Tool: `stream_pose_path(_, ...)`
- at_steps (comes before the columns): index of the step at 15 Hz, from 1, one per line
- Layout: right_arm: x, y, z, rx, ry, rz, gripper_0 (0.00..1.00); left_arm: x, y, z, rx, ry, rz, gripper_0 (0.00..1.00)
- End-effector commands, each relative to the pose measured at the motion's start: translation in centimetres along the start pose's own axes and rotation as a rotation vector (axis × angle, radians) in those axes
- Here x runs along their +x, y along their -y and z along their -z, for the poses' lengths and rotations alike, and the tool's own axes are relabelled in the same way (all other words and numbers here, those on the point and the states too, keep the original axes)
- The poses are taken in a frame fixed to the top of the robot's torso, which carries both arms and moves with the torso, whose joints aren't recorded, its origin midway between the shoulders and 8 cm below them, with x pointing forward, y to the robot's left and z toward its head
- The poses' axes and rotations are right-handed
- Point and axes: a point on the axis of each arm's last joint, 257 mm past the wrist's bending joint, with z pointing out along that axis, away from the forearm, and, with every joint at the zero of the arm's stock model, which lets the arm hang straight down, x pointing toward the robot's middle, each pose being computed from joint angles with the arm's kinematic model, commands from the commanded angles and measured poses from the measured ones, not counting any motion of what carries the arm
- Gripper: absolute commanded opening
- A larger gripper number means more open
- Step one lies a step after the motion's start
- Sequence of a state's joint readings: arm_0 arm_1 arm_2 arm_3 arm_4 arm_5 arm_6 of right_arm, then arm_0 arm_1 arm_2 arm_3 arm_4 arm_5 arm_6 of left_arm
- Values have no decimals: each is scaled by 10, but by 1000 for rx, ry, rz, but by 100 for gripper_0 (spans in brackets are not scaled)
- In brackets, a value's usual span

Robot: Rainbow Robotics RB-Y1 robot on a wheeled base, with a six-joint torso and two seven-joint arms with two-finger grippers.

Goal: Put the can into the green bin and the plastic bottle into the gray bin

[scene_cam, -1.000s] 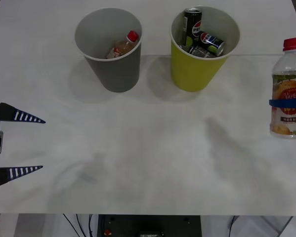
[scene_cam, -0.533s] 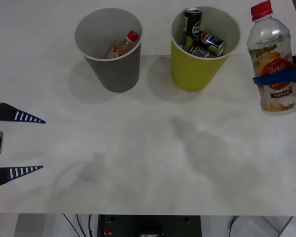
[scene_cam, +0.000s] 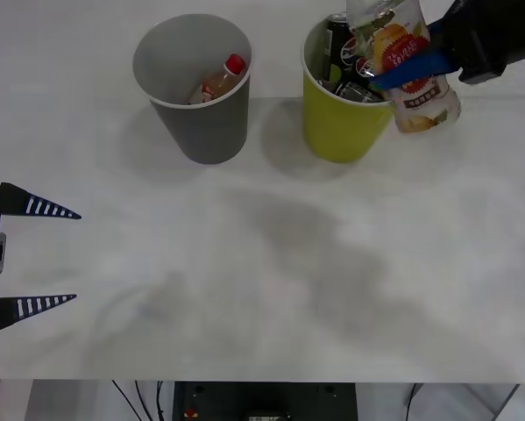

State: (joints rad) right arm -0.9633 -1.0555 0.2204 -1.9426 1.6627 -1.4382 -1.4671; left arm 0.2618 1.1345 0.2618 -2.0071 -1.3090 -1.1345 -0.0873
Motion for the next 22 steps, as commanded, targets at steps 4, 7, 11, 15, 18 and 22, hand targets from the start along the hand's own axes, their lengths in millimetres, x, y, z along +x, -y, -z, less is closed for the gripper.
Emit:
stream_pose_path(4, -75, 6, -61, 34, 48, 15, 0, 0, 0, 0, 0, 0, 0, 100)
stream_pose_path(7, -115, 8, -95, 41, 51, 1, 0, 0, 0, 0, 0, 0, 0, 100)
stream_pose_path(11, -158, 1, -137, 50, 64, 23, 0, 0, 0, 0, 0, 0, 0, 100)
stream_pose_path(15, -182, -2, -174, 44, 100, 16, 0, 0, 0, 0, 0, 0, 0, 100)
stream_pose_path(18, -191, 2, -198, 52, 133, 24, 0, 0, 0, 0, 0, 0, 0, 100)
stream_pose_path(22, -193, -8, -216, 59, 148, 65, 3, 0, 0, 0, 0, 0, 0, 100)
